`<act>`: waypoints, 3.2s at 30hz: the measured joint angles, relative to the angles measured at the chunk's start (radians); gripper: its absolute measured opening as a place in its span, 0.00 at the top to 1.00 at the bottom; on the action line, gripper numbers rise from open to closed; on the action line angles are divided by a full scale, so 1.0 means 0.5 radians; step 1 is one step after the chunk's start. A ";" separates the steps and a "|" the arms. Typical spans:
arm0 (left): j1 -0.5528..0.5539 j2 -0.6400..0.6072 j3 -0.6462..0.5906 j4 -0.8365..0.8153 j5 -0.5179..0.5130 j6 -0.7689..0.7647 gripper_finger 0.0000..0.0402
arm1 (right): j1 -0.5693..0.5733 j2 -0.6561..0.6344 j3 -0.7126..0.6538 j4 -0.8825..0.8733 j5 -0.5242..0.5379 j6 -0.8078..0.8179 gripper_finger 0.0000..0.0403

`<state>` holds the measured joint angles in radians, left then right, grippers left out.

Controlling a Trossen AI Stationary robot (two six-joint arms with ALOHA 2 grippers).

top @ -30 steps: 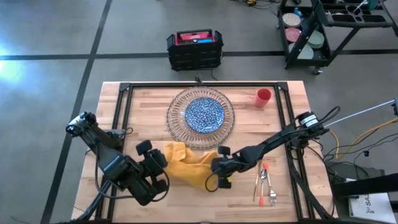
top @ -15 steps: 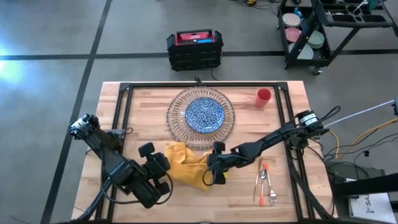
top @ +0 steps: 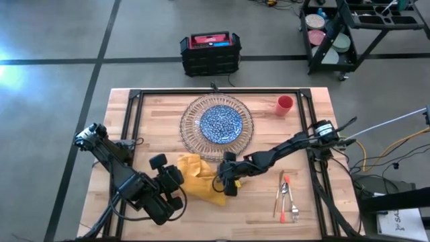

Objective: Set table place
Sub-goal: Fold the yellow napkin

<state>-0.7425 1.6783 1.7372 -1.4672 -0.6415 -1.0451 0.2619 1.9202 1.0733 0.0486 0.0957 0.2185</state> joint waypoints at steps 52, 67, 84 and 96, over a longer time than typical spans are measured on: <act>0.068 -0.002 -0.001 -0.153 -0.068 0.017 1.00 | 0.105 -0.043 0.000 -0.083 -0.248 0.222 1.00; 0.127 -0.034 -0.010 -0.210 -0.276 -0.018 1.00 | 0.091 -0.747 0.355 -1.397 0.888 0.049 1.00; 0.189 -0.377 -0.038 -0.205 -0.434 0.301 1.00 | 0.090 -0.800 1.120 -2.361 1.601 -0.053 1.00; 0.383 -0.808 0.115 -0.191 -0.424 0.762 1.00 | 0.062 -0.795 1.799 -2.547 1.841 -0.524 1.00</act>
<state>-0.5511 1.2745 1.7946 -1.5627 -0.8537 -0.6640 0.2929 1.5227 1.9726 -1.2248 1.0160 -0.0434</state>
